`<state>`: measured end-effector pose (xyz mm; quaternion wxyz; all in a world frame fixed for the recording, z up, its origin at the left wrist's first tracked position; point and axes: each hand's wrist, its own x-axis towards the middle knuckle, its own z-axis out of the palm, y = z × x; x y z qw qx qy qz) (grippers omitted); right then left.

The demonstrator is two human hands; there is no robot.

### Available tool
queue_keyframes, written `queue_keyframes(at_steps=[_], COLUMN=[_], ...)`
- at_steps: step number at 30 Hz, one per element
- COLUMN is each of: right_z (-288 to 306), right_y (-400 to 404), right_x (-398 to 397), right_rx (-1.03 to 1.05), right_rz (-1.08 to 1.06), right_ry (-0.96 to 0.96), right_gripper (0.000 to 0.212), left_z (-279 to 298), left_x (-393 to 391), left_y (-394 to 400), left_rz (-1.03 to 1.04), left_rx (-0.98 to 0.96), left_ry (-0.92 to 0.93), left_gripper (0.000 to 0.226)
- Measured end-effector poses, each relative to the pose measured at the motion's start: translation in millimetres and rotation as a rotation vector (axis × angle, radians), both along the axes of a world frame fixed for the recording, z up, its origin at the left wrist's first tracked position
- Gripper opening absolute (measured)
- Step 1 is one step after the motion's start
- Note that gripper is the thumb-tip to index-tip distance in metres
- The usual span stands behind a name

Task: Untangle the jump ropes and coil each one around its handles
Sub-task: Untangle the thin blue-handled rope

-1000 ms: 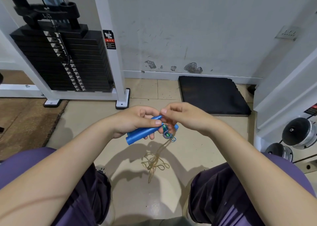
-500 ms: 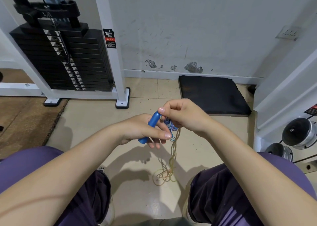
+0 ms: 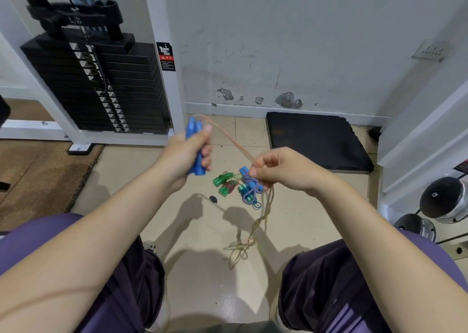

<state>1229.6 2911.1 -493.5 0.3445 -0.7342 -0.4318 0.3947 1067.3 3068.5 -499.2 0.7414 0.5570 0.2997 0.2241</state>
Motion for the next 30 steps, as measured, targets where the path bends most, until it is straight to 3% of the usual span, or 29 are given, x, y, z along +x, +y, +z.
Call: queue_keyframes(at_steps=[2,4,10,12,17,22,27,30], right_z=[-3.9,-2.6,10.6,13.3,10.7,3.3,11.7,15.3], right_y=[-3.4,-4.9,1.0,2.4,3.1,0.4,0.0,-6.0], right_x=[5.2,3.9,-14.5,-17.0,-8.5,-17.4,-6.9,4.0], right_rx=[-0.091,-0.081,0.164,0.24,0.308,0.125,0.207,0.148], right_rz=[0.018,0.0,-0.114,-0.173,-0.272,-0.054,-0.165,-0.222], right_ry=[-0.034,0.029,0.342,0.413,0.453,0.355,0.499,0.328], right_gripper=[0.017,0.019,0.021,0.015,0.017,0.012,0.025,0.024], left_z=[0.1,-2.8,-7.4,-7.6,-6.6,-4.1,-1.0,-6.3], left_x=[-2.4,-4.0,-3.5,-3.7,-2.1,-1.2,-1.7,-5.8], left_y=[15.7,18.5,-27.8,-33.4,-27.2,-21.4,-4.0,11.9], left_rz=[0.185,0.192,-0.491,-0.591,-0.418,-0.361,-0.185,-0.032], left_rx=[-0.058,-0.001,0.15,0.234,0.22,0.109,0.045,0.058], left_ry=[-0.072,-0.032,0.273,0.327,0.308,0.233,0.162,0.203], left_gripper=[0.027,0.025,0.023,0.019,0.033,0.027,0.017,0.016])
